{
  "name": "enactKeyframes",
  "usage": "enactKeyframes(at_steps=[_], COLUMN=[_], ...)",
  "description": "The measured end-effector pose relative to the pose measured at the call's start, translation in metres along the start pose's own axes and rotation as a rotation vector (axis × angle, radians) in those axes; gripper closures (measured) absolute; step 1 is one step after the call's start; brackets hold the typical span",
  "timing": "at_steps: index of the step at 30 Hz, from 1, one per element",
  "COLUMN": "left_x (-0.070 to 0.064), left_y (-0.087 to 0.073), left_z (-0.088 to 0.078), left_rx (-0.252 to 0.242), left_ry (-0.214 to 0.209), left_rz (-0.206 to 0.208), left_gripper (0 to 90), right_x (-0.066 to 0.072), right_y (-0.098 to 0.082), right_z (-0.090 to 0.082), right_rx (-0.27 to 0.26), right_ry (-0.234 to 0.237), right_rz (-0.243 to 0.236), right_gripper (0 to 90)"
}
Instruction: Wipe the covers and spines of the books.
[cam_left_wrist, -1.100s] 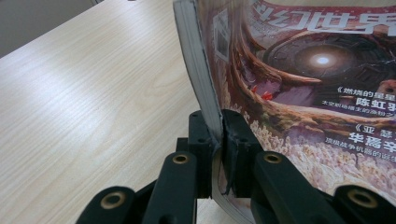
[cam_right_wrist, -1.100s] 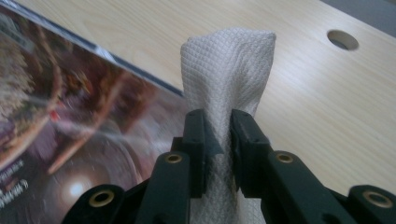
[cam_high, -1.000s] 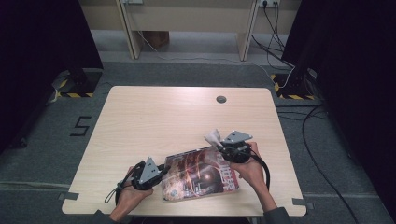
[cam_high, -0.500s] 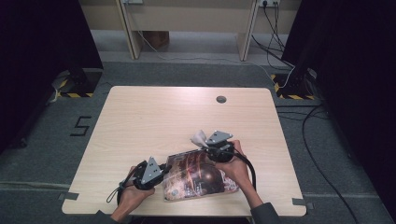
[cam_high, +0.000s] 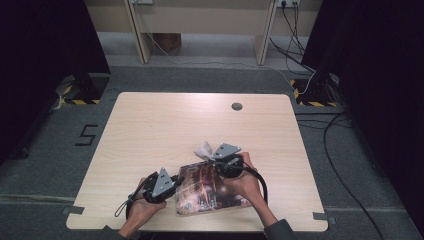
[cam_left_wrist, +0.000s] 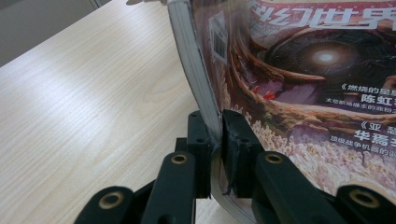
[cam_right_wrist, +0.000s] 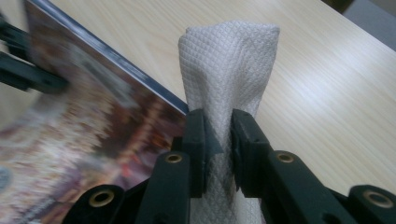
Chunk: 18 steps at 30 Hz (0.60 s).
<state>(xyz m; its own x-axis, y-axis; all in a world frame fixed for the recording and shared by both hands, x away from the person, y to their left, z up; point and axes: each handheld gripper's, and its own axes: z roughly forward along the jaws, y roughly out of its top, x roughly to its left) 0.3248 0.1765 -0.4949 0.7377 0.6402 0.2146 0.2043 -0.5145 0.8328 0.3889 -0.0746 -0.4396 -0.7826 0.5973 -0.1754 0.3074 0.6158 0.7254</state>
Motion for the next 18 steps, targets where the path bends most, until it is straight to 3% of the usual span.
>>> enactKeyframes(at_steps=[4, 7, 18], left_x=[0.000, -0.001, -0.003], left_y=[0.000, 0.000, 0.000], left_z=[0.001, 0.000, 0.001], left_rx=[0.003, 0.000, 0.001], left_ry=[0.000, 0.004, 0.011], left_rz=[0.001, 0.003, 0.018], left_gripper=[81.3, 81.2, 80.9], right_x=[-0.009, -0.003, 0.048], right_y=[-0.006, -0.002, 0.033], right_z=[0.003, 0.002, -0.002], right_rx=[0.011, 0.014, -0.056], right_ry=[-0.016, -0.025, 0.049], right_rz=[0.031, 0.002, -0.136], right_gripper=[77.3, 77.2, 77.0])
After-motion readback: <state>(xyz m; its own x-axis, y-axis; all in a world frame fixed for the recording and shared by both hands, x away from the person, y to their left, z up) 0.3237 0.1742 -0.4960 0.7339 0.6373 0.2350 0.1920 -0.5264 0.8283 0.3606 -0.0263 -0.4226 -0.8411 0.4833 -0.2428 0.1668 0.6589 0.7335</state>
